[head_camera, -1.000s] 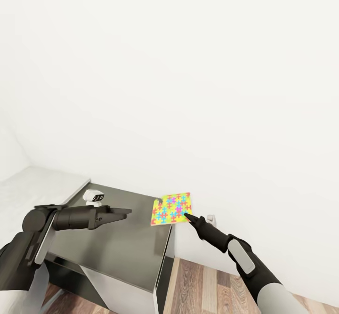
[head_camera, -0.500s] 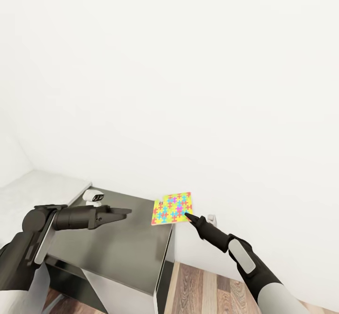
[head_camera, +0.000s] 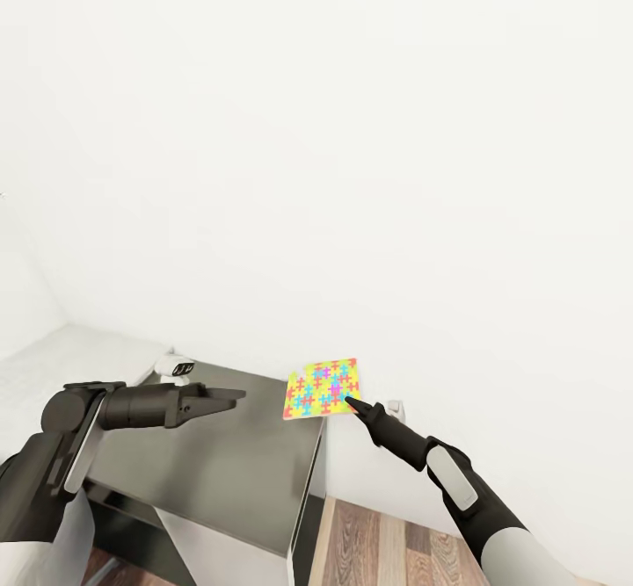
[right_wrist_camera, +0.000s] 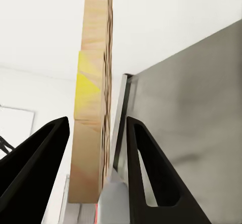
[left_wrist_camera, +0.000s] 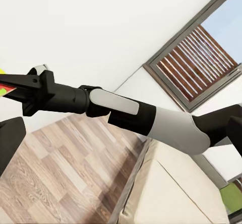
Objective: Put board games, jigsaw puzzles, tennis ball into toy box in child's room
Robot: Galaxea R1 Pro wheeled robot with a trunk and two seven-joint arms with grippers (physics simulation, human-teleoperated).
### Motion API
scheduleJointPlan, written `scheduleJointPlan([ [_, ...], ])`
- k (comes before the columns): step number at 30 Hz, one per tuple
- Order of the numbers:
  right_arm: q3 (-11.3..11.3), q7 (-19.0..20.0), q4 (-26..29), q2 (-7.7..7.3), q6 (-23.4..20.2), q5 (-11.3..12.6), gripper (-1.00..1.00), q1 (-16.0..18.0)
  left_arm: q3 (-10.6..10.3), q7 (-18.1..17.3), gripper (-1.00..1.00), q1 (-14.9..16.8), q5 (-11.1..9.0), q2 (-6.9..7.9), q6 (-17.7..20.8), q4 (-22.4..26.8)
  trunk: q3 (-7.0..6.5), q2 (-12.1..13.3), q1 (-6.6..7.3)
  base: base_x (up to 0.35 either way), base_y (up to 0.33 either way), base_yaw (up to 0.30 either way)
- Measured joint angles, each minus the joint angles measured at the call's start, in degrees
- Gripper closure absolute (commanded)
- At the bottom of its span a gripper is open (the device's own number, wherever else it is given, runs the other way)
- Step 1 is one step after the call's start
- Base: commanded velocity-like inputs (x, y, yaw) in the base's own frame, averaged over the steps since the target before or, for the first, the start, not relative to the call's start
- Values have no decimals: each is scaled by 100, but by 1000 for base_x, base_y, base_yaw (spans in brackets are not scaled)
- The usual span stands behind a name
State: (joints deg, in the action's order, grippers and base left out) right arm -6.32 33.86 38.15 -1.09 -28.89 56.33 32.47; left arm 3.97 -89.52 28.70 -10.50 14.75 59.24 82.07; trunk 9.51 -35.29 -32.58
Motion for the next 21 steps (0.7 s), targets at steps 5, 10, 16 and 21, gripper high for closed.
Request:
scheduleJointPlan([
  [5,4,0,-1,-2,2,0,100,0,0,0,-100,-1,0,0,0,1,-137,201,110,0,0,53],
  [10,8,-1,-1,0,3,-1,100,6,0,0,-100,-1,0,0,0,1,-275,402,220,0,0,69],
  [16,15,-3,-1,-7,-4,-1,100,9,0,0,-100,-1,0,0,0,1,-438,644,352,0,0,74],
  [21,13,-6,-1,-2,0,-2,100,9,1,0,-100,-1,1,25,0,0,-568,846,463,0,0,69],
])
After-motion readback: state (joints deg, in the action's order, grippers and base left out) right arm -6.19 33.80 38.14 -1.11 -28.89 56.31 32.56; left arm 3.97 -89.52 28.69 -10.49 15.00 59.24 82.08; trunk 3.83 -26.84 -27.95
